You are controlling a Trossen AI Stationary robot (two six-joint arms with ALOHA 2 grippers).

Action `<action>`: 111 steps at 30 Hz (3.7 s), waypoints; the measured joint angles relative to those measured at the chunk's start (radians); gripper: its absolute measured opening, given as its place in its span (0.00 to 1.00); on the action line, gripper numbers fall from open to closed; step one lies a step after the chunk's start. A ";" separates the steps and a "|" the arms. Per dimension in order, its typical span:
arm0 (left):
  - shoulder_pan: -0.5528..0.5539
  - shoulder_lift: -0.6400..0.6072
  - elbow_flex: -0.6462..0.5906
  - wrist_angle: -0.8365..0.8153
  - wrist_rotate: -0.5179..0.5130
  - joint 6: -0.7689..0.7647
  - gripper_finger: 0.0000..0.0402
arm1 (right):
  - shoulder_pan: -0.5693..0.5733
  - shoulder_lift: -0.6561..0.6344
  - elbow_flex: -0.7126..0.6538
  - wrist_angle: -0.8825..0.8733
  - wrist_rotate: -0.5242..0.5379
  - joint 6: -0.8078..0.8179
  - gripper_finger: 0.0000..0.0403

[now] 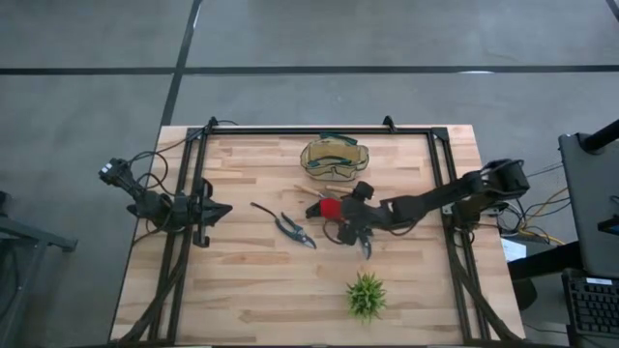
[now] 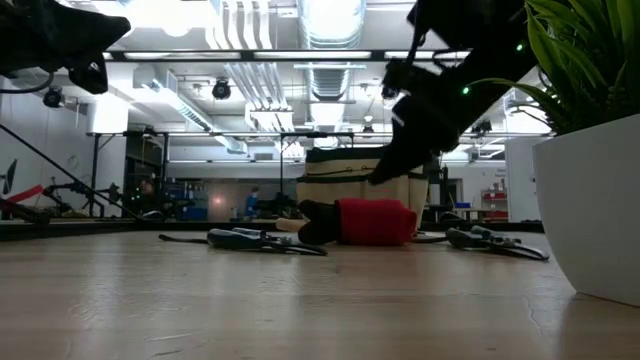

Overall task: Pick & Place Garden tools in Gardening bag
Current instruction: Put the red gloves into the gardening bag

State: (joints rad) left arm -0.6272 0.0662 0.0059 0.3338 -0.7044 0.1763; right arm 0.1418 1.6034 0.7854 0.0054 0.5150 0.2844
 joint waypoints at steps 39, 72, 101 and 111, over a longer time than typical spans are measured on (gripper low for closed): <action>0.000 0.001 0.000 -0.009 -0.001 0.000 0.03 | -0.035 0.139 0.046 -0.007 -0.056 -0.060 0.51; 0.000 0.001 0.000 -0.007 0.003 0.000 0.03 | -0.037 0.124 0.536 -0.505 0.026 -0.344 0.48; 0.000 0.002 0.000 -0.030 0.000 0.000 0.03 | -0.333 0.016 0.543 -0.606 0.132 -0.639 0.46; 0.000 0.002 0.000 -0.032 0.000 0.000 0.03 | -0.354 0.049 0.538 -0.599 0.026 -0.629 0.46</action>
State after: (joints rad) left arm -0.6270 0.0681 0.0059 0.3014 -0.7043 0.1761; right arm -0.2123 1.6529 1.3235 -0.5938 0.5411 -0.3445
